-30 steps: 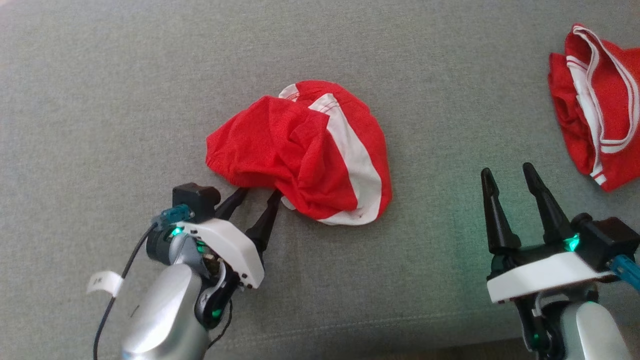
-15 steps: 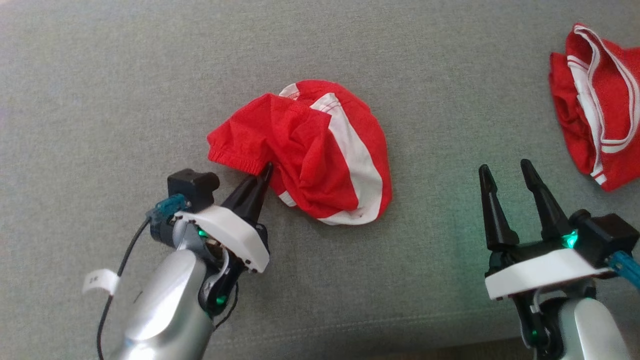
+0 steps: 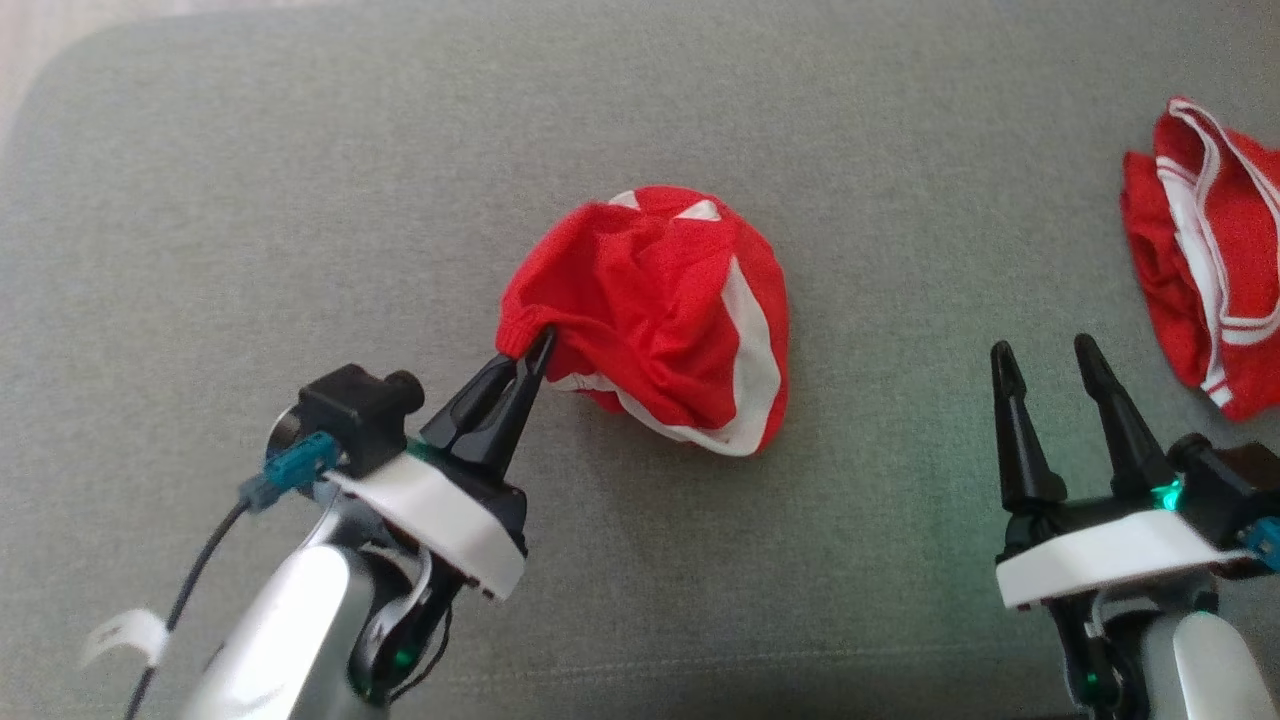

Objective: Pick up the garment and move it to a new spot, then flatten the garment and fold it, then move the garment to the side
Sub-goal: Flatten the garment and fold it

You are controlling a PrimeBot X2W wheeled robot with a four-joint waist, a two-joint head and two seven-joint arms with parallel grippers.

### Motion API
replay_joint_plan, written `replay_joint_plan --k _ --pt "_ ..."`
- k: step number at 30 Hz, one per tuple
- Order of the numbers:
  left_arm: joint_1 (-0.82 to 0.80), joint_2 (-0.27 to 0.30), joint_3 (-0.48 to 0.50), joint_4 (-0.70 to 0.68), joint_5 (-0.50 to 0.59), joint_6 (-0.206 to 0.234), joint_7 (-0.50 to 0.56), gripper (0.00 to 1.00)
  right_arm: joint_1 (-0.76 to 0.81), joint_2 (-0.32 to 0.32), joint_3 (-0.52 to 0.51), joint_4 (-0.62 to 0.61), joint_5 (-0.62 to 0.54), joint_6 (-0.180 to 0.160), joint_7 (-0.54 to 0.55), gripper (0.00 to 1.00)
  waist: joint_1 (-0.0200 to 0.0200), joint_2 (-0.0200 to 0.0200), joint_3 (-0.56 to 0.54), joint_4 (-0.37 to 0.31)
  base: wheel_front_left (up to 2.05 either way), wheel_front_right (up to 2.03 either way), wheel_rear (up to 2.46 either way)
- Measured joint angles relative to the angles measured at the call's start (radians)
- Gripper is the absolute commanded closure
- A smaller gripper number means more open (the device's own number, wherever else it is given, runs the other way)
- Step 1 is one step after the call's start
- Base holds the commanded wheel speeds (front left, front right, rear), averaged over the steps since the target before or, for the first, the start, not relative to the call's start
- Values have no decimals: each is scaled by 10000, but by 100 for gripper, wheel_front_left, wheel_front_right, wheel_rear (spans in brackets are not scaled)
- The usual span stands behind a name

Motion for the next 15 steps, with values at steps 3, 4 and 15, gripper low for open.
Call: replay_joint_plan --k 3,4,15 --pt "302 359 -15 -1360 13 144 616 100 104 2 -96 0 56 0 12 0 0 0 -214 175 0 0 0" --pt "376 453 -15 -1755 12 178 861 100 129 2 -117 2 84 0 12 0 0 0 -294 224 0 0 0" --pt "483 1149 430 -3722 -270 788 2698 100 252 2 -21 0 272 0 27 0 0 0 -592 127 0 0 0"
